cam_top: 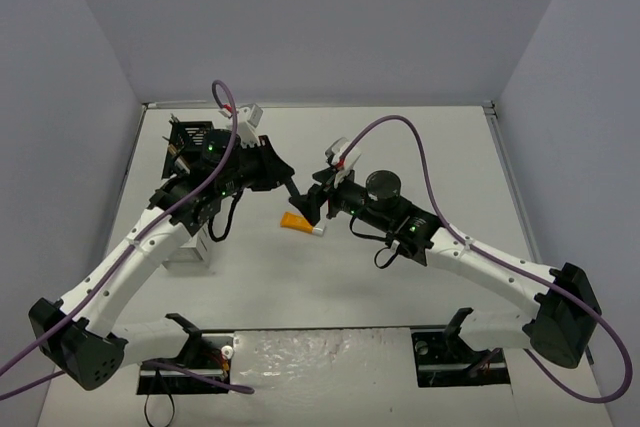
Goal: Organize the makeup
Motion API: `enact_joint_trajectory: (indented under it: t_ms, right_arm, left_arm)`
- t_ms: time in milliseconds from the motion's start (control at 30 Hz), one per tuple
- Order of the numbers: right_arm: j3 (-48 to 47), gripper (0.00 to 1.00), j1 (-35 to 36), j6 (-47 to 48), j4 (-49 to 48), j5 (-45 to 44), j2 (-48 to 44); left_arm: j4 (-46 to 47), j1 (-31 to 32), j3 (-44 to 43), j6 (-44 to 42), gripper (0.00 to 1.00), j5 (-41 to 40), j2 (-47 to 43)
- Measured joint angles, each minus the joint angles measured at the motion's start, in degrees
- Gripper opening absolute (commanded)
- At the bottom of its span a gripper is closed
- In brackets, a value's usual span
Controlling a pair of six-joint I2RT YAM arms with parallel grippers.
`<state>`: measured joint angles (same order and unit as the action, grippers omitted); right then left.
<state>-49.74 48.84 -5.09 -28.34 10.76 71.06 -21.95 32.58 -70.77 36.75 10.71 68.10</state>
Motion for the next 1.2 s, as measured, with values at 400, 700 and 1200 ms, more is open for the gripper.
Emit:
enact_joint_trajectory:
  t_ms: [400,700,1200]
  right_arm:
    - [2.63,1.0,-1.93,1.07,6.68,-7.27,-5.11]
    - [6.85,1.0,-7.34,0.61,8.91,-8.56,-9.05]
    - [8.76,1.0,-10.96,-1.12,11.23,-11.8,-9.62]
  left_arm:
    - [-3.24,-17.56,0.82,-12.93,0.0,-18.72,-2.47]
    - [7.25,-35.56,7.29,-14.79,0.0,-19.02,0.46]
    - [11.58,-38.08,14.09,-11.0,0.58,-18.54,5.16]
